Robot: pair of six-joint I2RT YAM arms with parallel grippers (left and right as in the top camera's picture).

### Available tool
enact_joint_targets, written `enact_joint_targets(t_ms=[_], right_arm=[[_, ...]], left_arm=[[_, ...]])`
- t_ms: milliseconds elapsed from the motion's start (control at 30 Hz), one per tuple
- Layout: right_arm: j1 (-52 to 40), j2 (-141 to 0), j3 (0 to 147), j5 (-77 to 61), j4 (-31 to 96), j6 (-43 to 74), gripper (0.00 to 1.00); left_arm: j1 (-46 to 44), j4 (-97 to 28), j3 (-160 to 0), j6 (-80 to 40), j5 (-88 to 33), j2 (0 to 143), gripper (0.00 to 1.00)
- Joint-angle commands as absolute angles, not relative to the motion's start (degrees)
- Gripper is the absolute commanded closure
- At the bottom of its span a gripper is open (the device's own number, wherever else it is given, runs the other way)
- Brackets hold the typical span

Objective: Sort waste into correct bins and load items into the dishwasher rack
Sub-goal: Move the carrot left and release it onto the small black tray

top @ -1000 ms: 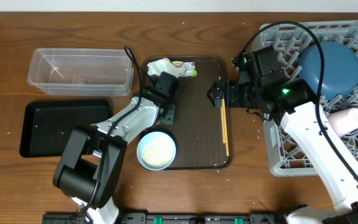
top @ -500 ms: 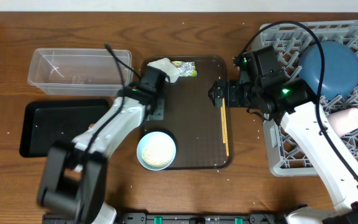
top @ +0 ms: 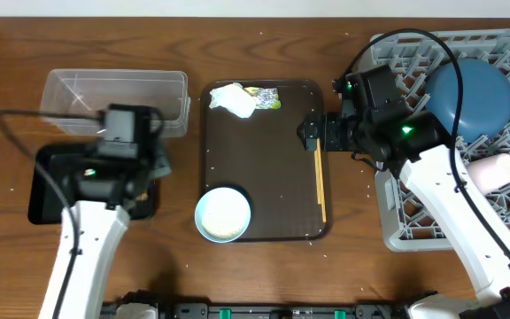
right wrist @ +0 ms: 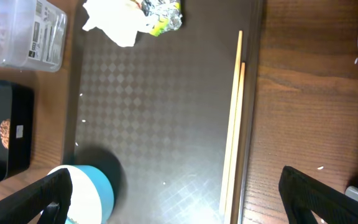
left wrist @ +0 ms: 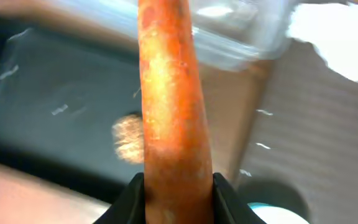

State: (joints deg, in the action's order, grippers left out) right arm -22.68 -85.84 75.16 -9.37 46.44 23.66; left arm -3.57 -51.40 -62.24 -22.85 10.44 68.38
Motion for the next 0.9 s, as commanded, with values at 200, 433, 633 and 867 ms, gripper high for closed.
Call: enact_joint_targets(t_ms=[200, 433, 633, 867], right_arm=[[-22.9, -85.6, 75.3, -9.3, 45.5, 24.9, 0.01], [-22.9, -85.6, 75.3, -9.4, 46.7, 24.8, 0.01], [-22.9, -85.6, 75.3, -9.4, 47.4, 24.8, 0.01], [-22.9, -85.6, 75.3, -9.4, 47.1, 24.8, 0.01]], left_arm=[[10.6, -48.3, -53.8, -50.5, 13.5, 73.2, 0.77], [12.9, -38.4, -48.8, -52.0, 8.5, 79.5, 0.77], [12.9, -38.3, -48.8, -52.0, 7.7, 81.6, 0.76], [13.0, -42.3, -49.7, -45.1, 7.4, 78.9, 0.35]])
